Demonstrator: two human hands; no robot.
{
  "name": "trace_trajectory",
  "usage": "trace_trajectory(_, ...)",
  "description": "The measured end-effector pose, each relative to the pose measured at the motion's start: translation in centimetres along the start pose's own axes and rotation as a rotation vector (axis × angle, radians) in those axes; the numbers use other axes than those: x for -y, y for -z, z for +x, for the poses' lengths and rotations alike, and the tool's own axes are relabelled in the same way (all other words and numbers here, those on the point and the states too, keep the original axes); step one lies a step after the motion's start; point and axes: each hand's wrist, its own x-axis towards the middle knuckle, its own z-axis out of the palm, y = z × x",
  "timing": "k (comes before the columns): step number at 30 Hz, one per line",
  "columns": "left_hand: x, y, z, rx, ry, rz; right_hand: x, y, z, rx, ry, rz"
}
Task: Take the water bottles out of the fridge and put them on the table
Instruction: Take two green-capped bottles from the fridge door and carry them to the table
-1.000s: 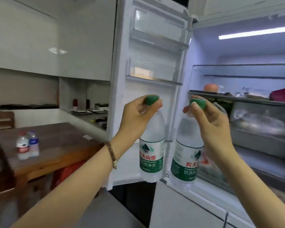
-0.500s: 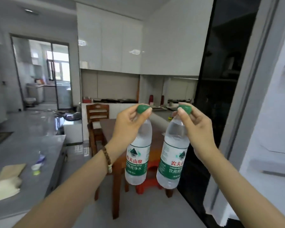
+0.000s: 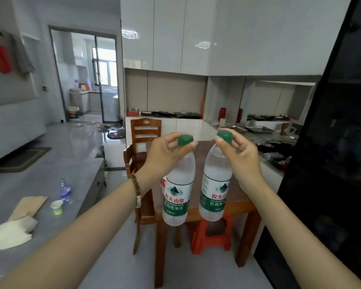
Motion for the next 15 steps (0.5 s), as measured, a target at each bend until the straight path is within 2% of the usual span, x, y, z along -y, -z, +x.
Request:
trace_trajectory(12,18.4,-3.0,19.1,0.193,0.156,0.078,-17.6,0.7,15.0,-0.033,-0.152,-0.072)
trace_trajectory(15,22.5,-3.7,23.4,0.271,0.156,0.172,-21.8,0.6,18.2,-0.024,-0.190,-0.113)
